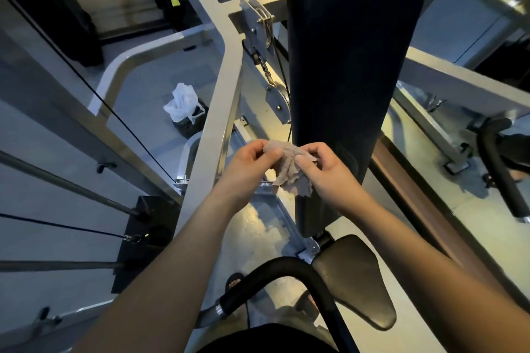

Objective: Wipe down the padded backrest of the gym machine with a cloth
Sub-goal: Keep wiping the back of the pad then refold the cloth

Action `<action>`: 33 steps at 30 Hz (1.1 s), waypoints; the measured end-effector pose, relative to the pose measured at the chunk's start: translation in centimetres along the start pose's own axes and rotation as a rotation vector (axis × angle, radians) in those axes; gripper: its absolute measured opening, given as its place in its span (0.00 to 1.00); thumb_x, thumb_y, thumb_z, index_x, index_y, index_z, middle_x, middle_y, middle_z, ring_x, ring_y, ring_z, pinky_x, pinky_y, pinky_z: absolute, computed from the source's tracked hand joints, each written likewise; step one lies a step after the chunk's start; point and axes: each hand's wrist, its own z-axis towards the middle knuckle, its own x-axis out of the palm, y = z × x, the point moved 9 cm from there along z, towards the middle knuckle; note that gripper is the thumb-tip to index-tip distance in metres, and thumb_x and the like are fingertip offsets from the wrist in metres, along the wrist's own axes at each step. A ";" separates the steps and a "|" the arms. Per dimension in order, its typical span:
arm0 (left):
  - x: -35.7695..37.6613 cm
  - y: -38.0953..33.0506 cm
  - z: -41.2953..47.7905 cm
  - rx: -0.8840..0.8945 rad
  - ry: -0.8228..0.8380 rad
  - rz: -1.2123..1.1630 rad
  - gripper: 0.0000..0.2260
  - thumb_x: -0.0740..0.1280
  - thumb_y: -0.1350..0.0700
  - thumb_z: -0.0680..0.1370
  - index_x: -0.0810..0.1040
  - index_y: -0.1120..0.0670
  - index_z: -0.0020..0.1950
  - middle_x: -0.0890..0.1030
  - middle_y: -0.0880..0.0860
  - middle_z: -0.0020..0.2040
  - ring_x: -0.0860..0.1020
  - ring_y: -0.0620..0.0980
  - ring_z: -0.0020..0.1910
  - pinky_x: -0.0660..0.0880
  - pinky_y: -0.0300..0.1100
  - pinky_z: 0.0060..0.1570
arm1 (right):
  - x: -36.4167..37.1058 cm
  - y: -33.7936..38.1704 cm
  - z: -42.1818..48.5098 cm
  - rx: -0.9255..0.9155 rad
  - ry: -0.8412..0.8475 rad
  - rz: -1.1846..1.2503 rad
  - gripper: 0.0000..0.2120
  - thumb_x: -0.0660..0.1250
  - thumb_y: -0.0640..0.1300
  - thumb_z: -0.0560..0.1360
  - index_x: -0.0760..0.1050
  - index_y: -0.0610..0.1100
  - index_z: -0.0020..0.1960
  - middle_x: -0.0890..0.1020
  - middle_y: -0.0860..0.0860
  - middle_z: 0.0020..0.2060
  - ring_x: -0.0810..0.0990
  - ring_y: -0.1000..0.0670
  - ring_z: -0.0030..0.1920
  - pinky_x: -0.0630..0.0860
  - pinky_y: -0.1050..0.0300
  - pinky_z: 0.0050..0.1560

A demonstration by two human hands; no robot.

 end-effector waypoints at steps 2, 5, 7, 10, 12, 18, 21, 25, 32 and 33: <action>0.4 0.5 0.6 -0.009 0.010 -0.054 0.11 0.68 0.55 0.79 0.78 0.55 0.60 0.84 0.57 0.53 0.83 0.56 0.53 0.80 0.53 0.57 | -0.8 0.2 0.3 0.002 -0.078 -0.007 0.06 0.70 0.53 0.79 0.75 0.54 0.54 0.82 0.56 0.47 0.82 0.55 0.48 0.80 0.59 0.47; 0.3 1.0 2.1 -0.049 -0.069 -0.050 0.09 0.67 0.60 0.80 0.73 0.52 0.60 0.84 0.57 0.53 0.85 0.53 0.50 0.82 0.50 0.51 | -1.9 1.1 1.0 -0.033 -0.218 -0.158 0.05 0.70 0.53 0.79 0.77 0.53 0.48 0.82 0.54 0.41 0.80 0.54 0.43 0.78 0.55 0.41; -0.2 0.9 3.2 -0.063 -0.149 -0.117 0.15 0.69 0.59 0.79 0.67 0.48 0.60 0.84 0.59 0.52 0.86 0.54 0.47 0.82 0.50 0.46 | -2.3 2.6 1.7 -0.093 -0.283 -0.189 0.06 0.68 0.53 0.79 0.77 0.51 0.47 0.81 0.53 0.40 0.80 0.52 0.41 0.80 0.49 0.41; -1.3 -1.4 5.3 0.018 -0.269 -0.223 0.18 0.71 0.60 0.78 0.67 0.45 0.60 0.85 0.58 0.48 0.86 0.54 0.44 0.83 0.50 0.43 | -3.2 6.5 2.8 -0.225 -0.344 -0.202 0.03 0.68 0.49 0.81 0.76 0.51 0.52 0.81 0.55 0.40 0.81 0.56 0.42 0.79 0.60 0.40; -1.8 -4.3 6.9 0.127 -0.332 -0.185 0.12 0.69 0.58 0.78 0.73 0.46 0.58 0.85 0.54 0.48 0.85 0.53 0.44 0.83 0.52 0.42 | -4.0 9.7 3.5 -0.339 -0.394 -0.287 0.04 0.68 0.47 0.81 0.74 0.48 0.54 0.79 0.57 0.41 0.79 0.57 0.42 0.74 0.67 0.38; -1.5 -8.1 12.0 0.188 -0.399 0.100 0.09 0.62 0.63 0.78 0.74 0.50 0.44 0.78 0.50 0.40 0.77 0.50 0.39 0.74 0.46 0.35 | -3.5 12.9 5.5 -0.513 -0.490 -0.617 0.06 0.65 0.42 0.80 0.69 0.45 0.47 0.73 0.51 0.40 0.72 0.52 0.37 0.72 0.53 0.35; -0.2 -5.5 12.3 0.106 -0.393 0.255 0.10 0.60 0.66 0.76 0.69 0.52 0.41 0.73 0.50 0.36 0.70 0.47 0.34 0.69 0.41 0.32 | -2.1 9.6 5.3 -0.523 -0.478 -0.727 0.04 0.64 0.40 0.80 0.70 0.42 0.47 0.72 0.47 0.41 0.72 0.46 0.36 0.72 0.45 0.33; 0.5 3.0 10.8 -0.176 -0.420 0.223 0.15 0.61 0.66 0.78 0.73 0.55 0.33 0.72 0.50 0.29 0.74 0.46 0.32 0.70 0.35 0.32 | 0.7 1.2 4.9 -0.367 -0.352 -0.837 0.05 0.64 0.40 0.80 0.69 0.43 0.47 0.72 0.46 0.41 0.73 0.43 0.35 0.74 0.41 0.29; 0.2 -0.1 9.6 0.066 -0.398 0.077 0.10 0.64 0.64 0.80 0.71 0.50 0.55 0.77 0.52 0.51 0.79 0.49 0.47 0.81 0.44 0.40 | -1.7 4.8 4.4 -0.481 -0.408 -0.668 0.06 0.67 0.40 0.80 0.71 0.39 0.47 0.75 0.45 0.39 0.75 0.42 0.35 0.72 0.45 0.31; -0.2 -2.5 9.6 0.173 -0.444 0.099 0.10 0.64 0.65 0.79 0.71 0.51 0.53 0.76 0.52 0.51 0.78 0.47 0.46 0.77 0.38 0.39 | -2.5 6.5 4.5 -0.525 -0.454 -0.643 0.06 0.66 0.40 0.81 0.71 0.39 0.47 0.75 0.45 0.39 0.75 0.43 0.34 0.72 0.45 0.31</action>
